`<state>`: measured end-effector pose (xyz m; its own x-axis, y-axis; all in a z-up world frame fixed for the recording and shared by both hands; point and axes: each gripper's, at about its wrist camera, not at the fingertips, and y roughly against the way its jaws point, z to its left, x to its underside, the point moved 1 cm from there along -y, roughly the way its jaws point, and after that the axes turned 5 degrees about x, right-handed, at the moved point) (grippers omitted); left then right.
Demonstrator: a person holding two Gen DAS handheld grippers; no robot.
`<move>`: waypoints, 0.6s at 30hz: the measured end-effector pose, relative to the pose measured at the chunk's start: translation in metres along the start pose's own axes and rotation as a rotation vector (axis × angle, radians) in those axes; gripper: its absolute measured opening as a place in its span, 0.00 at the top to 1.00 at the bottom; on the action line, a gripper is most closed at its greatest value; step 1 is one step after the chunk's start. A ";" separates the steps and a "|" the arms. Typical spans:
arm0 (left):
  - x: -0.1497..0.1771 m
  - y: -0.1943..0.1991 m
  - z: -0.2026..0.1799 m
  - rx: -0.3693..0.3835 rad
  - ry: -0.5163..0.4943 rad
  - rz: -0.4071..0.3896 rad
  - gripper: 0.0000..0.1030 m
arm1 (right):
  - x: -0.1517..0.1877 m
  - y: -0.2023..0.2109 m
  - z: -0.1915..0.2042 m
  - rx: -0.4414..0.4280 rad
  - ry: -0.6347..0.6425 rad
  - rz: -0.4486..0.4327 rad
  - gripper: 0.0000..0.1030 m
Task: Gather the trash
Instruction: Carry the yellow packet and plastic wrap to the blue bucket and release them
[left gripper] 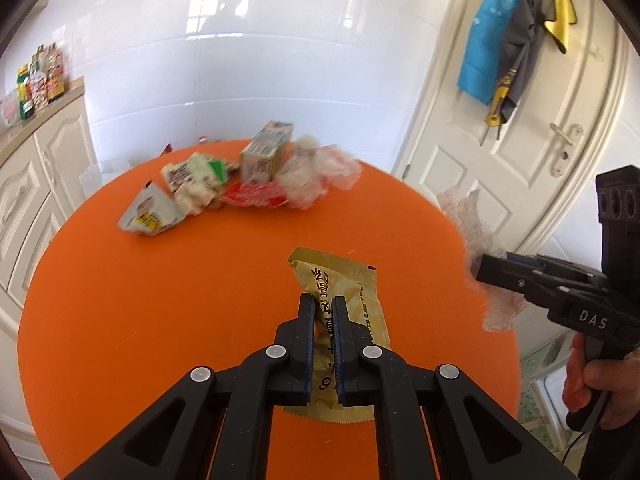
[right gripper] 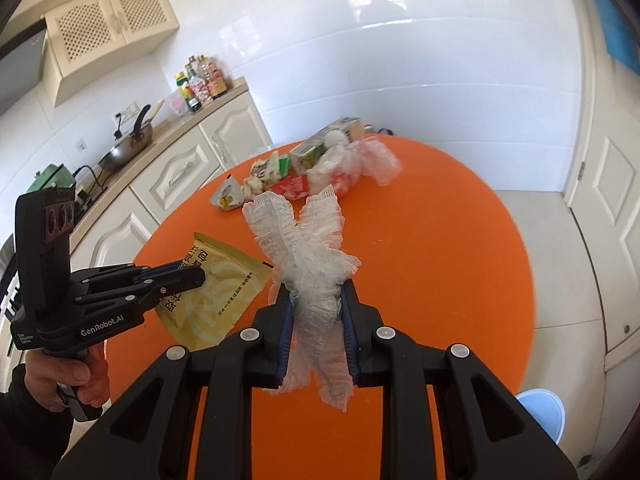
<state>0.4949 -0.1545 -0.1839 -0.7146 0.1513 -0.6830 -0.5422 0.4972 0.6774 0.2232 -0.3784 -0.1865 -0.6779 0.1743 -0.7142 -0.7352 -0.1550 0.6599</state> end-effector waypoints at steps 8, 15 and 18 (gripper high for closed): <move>-0.032 0.009 -0.082 0.116 -0.137 -0.075 0.96 | 0.011 0.087 -0.063 0.163 -0.117 -0.113 0.79; -0.052 -0.017 -0.170 0.238 -0.265 -0.068 0.96 | 0.033 0.170 -0.134 0.362 -0.279 -0.191 0.79; -0.055 -0.041 -0.204 0.305 -0.303 -0.034 0.96 | 0.050 0.195 -0.164 0.425 -0.347 -0.199 0.79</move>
<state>0.4659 -0.3575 -0.1180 -0.5115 0.3521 -0.7838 -0.3751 0.7292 0.5723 0.0456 -0.5594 -0.1316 -0.4332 0.4800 -0.7629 -0.7333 0.3045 0.6080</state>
